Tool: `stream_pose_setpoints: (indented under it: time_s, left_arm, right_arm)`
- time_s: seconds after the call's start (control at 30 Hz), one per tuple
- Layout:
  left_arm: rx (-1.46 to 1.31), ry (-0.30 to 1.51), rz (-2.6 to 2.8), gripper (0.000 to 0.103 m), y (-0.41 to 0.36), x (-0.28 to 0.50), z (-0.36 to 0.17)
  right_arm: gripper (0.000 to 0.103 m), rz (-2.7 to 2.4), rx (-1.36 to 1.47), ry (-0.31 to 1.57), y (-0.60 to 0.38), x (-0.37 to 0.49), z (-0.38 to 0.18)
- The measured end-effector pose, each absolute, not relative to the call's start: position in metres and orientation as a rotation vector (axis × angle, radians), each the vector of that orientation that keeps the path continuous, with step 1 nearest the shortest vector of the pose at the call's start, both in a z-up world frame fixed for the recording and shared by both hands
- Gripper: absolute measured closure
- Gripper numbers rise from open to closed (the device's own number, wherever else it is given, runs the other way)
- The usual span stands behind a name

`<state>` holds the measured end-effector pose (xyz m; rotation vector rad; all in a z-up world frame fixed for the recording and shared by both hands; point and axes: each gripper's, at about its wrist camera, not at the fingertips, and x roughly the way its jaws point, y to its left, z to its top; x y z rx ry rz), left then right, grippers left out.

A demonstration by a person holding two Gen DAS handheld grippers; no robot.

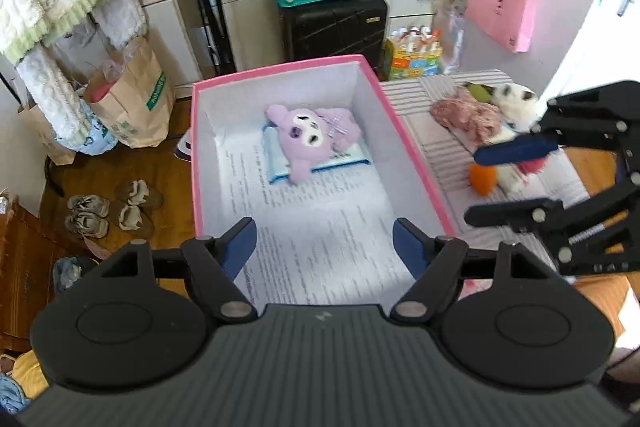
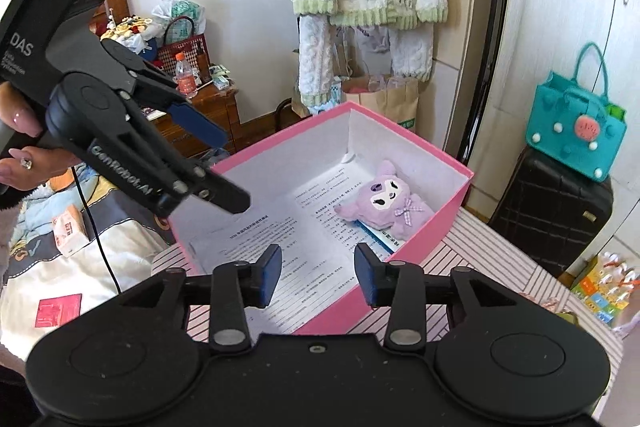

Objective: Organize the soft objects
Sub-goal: 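Move the left tool toward the orange sponge while the right tool approaches the pink strawberry pouch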

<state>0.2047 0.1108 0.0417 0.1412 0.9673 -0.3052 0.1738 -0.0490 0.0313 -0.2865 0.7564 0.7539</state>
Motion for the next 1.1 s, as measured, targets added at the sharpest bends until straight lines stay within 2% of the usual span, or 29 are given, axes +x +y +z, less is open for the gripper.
stream_pose_setpoints:
  time_s: [0.23, 0.37, 0.43, 1.1]
  left_arm:
    - [0.156, 0.971, -0.344, 0.027, 0.104, 0.167, 0.053]
    - [0.170, 0.940, -0.357, 0.017, 0.095, 0.144, 0.058]
    - [0.187, 0.921, -0.359, 0.017, 0.090, 0.134, 0.059]
    - [0.243, 0.786, -0.477, 0.008, 0.055, 0.060, 0.035]
  right_arm:
    - [0.049, 0.752, -0.300, 0.704, -0.058, 0.141, 0.048]
    - [0.043, 0.757, -0.312, 0.677, -0.063, 0.122, 0.053]
    - [0.042, 0.759, -0.314, 0.666, -0.068, 0.112, 0.054]
    - [0.037, 0.648, -0.271, 0.604, -0.142, 0.042, 0.037]
